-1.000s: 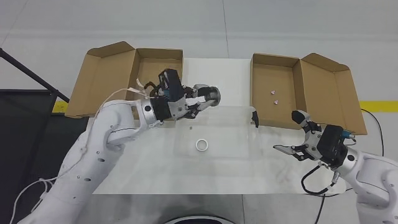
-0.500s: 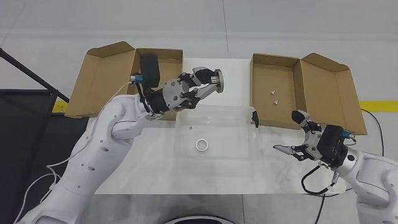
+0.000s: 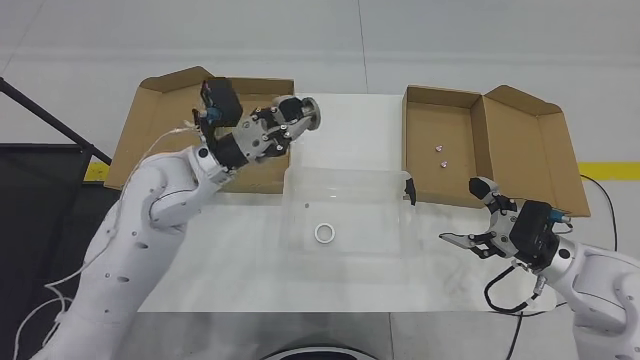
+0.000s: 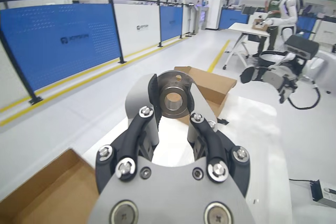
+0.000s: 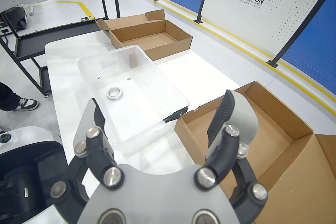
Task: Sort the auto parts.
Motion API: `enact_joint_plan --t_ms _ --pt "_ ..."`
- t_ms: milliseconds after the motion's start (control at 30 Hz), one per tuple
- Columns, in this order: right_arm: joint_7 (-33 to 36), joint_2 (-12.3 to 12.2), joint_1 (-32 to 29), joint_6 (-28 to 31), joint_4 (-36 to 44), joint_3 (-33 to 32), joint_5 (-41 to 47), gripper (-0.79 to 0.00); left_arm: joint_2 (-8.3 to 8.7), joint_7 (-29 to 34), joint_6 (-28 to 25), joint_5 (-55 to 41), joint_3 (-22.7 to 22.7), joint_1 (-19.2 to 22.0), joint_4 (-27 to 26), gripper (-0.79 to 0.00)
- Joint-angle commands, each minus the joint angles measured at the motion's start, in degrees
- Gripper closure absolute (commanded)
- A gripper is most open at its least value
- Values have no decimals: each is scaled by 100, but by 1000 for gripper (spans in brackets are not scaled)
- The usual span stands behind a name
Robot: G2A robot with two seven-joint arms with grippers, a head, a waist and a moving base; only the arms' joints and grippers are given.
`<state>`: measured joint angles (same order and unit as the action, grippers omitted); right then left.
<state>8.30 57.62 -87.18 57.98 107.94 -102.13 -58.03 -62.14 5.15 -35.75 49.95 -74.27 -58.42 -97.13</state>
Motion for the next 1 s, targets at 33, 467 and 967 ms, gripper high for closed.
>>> enact_joint_plan --t_ms 33,467,967 --pt "0 0 0 0 0 0 0 -785 66 214 213 -61 -441 -374 -159 0" --pt "0 0 0 0 0 0 0 -785 85 329 321 -186 -588 -526 -211 0" --pt "0 0 0 0 0 0 0 -785 0 2312 2327 88 -199 445 1064 0"
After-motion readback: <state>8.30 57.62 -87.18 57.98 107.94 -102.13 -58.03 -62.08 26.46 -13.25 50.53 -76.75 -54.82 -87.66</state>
